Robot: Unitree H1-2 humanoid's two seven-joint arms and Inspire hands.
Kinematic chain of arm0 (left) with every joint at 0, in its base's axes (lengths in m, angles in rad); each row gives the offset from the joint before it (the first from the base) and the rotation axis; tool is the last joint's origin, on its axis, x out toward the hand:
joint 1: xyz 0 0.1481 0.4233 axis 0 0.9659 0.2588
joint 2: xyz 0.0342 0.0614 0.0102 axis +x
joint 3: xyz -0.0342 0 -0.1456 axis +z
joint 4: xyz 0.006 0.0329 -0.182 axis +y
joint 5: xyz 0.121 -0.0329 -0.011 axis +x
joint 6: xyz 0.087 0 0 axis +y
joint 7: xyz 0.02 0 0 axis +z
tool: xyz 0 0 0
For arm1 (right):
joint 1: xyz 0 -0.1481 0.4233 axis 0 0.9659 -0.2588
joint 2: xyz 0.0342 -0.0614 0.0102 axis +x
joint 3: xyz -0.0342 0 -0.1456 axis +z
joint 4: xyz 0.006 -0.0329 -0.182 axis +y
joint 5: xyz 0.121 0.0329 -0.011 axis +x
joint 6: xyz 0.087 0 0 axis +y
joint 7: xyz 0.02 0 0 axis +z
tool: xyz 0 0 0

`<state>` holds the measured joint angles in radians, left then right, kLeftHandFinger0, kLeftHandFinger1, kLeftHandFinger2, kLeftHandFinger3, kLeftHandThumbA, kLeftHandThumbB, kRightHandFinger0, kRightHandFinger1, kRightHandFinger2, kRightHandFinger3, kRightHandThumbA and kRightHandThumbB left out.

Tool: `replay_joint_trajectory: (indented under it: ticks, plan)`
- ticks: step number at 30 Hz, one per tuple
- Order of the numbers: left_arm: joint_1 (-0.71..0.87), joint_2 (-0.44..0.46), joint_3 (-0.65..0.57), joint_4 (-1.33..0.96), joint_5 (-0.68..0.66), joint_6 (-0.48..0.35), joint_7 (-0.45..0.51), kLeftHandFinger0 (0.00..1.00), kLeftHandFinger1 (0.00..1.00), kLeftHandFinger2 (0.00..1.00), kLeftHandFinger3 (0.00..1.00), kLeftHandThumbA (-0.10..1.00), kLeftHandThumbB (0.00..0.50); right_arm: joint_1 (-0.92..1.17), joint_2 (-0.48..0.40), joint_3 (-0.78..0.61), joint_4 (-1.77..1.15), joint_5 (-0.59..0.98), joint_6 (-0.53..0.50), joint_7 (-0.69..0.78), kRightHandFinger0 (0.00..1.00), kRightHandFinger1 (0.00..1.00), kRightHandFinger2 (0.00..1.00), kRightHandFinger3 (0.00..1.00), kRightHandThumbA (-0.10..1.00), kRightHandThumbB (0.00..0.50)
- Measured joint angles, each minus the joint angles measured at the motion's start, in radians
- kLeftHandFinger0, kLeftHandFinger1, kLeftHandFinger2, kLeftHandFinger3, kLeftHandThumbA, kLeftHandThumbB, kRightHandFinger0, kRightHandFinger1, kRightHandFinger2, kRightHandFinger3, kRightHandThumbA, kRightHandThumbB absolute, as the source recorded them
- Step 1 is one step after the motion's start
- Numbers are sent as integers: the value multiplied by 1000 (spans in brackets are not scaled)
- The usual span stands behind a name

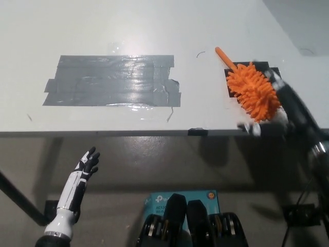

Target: A person hands an oraange duster to the robot and the robot grabs it with its right hand and places it on the black marked spot infron tof it on the desk

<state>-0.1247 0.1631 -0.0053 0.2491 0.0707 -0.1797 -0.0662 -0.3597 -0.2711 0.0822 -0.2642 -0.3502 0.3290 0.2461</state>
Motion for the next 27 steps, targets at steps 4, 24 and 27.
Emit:
replay_joint_trajectory:
  ticks: [4, 24, 27]
  plan:
    - [3, 0, -5, 9, -1, -2, -7, 1000, 1000, 1000, 1000, 1000, 174, 117, 29, -42, -99, 49, -40, -11, 1000, 1000, 1000, 1000, 1000, 141]
    - [24, -5, -18, 9, -7, -16, -22, 1000, 1000, 1000, 1000, 1000, 147, 241, 230, -151, 278, 257, -321, -90, 1000, 1000, 1000, 1000, 1000, 116]
    - [24, -5, -18, 9, -9, -22, -22, 1000, 1000, 1000, 1000, 1000, 144, 237, 226, -149, 282, 268, -323, -88, 1000, 1000, 1000, 1000, 1000, 137]
